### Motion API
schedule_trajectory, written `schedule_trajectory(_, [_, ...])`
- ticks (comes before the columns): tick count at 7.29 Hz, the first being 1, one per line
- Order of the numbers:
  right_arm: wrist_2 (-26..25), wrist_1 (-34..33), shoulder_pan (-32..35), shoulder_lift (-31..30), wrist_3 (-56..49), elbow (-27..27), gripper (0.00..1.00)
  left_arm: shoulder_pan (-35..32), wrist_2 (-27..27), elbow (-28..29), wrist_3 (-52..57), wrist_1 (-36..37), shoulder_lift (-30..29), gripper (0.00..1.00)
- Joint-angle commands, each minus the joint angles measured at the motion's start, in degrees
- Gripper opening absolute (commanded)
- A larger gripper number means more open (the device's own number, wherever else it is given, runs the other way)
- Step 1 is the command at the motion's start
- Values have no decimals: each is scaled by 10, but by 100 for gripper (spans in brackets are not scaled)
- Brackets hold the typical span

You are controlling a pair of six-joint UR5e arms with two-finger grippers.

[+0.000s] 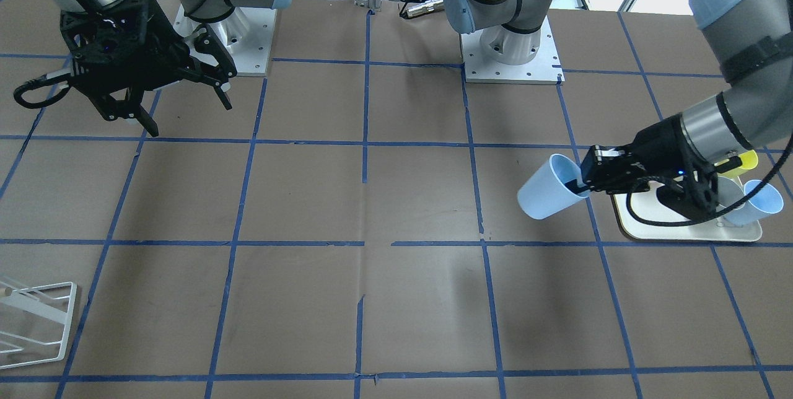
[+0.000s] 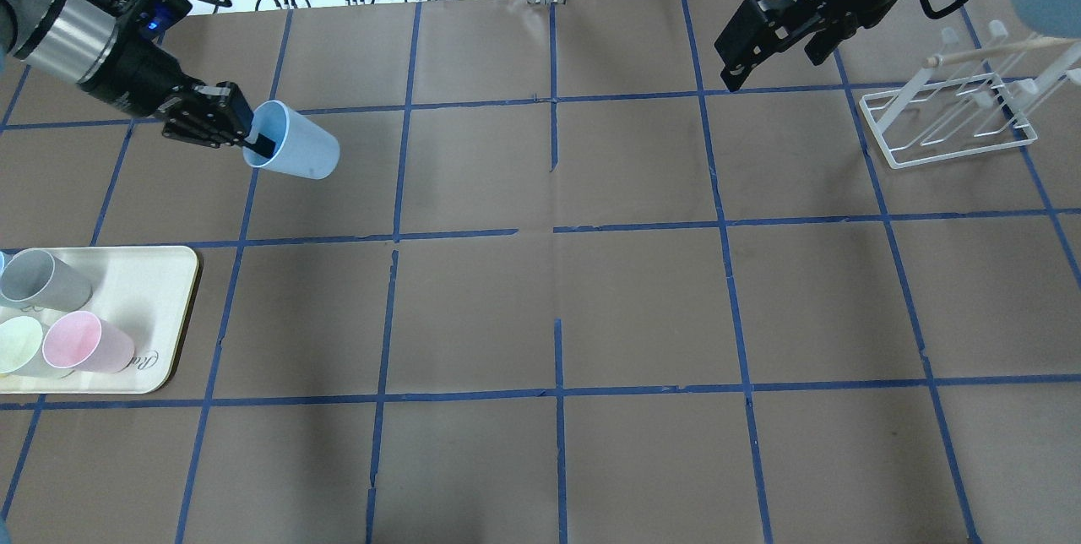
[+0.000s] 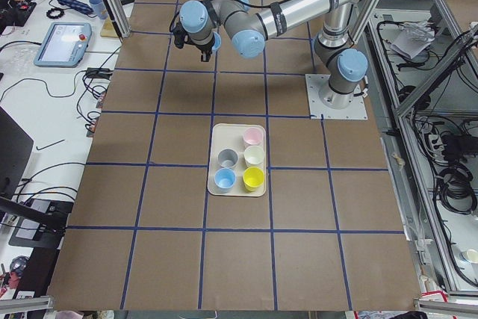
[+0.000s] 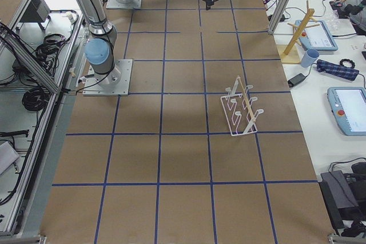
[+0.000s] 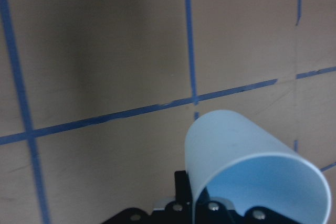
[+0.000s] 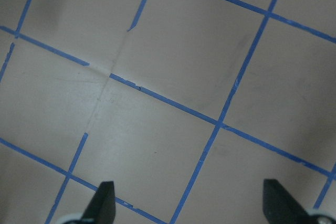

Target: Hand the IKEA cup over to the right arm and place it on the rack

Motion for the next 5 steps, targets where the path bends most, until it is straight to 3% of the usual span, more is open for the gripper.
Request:
schedule_trajectory(1, [22,-5,-11,3,-146,0,100,-49,-178,-12,-57,-17,9,0])
schedule_trajectory(3, [117,4,-94,2,-284,8,100,-58,-342,-74,-54,-32,23,0])
schedule_trajectory(5, [189,6,-116,-1,-413,8,100,-90,-390,-109,-52,-32,66,0])
